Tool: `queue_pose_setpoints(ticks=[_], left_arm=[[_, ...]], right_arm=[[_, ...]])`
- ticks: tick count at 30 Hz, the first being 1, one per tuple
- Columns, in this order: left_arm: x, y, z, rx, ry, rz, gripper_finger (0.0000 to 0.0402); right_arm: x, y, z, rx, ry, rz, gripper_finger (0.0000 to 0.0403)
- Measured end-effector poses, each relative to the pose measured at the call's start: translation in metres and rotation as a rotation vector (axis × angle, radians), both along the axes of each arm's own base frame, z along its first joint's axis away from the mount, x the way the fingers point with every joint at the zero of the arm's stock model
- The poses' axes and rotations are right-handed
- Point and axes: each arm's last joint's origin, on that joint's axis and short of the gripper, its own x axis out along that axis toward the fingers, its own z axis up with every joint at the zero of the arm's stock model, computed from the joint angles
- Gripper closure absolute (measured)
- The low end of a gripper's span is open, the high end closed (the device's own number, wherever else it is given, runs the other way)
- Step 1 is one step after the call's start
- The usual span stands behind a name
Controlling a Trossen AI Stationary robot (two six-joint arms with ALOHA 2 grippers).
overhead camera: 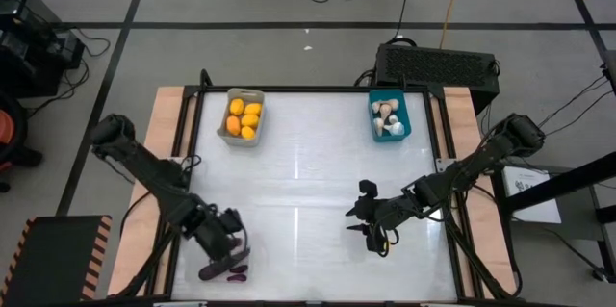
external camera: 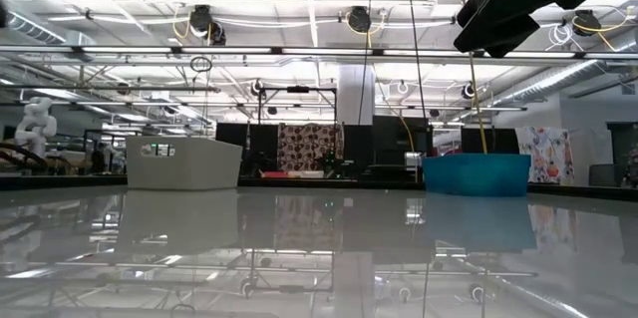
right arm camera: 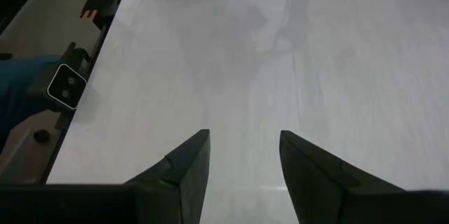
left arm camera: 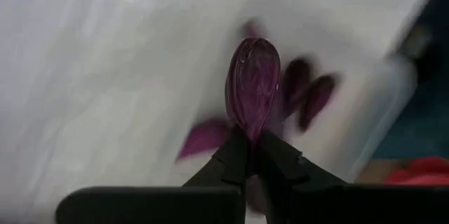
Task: Sort produce into baskets
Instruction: Put the eggplant into the transparent bin, then return to Home Position
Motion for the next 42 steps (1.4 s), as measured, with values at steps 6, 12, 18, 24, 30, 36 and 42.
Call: queue_pose_setpoints(ticks=[6,12,18,24,30,36,42], left_arm=[[-0.025,-0.015,-0.007,0.055,0.122,-0.023,0.0379],[-0.030,-0.023,-0.011,0.086,0.100,-0.052,0.0375],[-0.030,-0.024,-0.011,0.092,0.090,-0.055,0.0336],[-0.030,-0.024,-0.011,0.091,0.080,-0.051,0.0288],[-0.022,-0.022,-0.010,0.078,0.029,-0.076,0.0281],[0.010,-0.013,-0.005,0.104,-0.223,-0.166,0.0281],[0.047,0.017,0.001,0.258,-0.429,-0.319,0.0281]], right_arm=[[0.000,0.000,0.000,0.001,-0.001,0.000,0.0238],[0.000,0.000,0.000,0.001,-0.001,-0.001,0.0238],[0.000,0.000,0.000,0.005,-0.006,-0.002,0.0238],[0.000,0.000,0.001,0.006,-0.006,-0.002,0.0238],[0.000,0.000,0.000,-0.004,-0.007,0.006,0.0238],[0.000,-0.004,0.006,-0.100,-0.041,0.077,0.0238],[-0.004,-0.022,0.025,-0.146,-0.113,0.076,0.0238]])
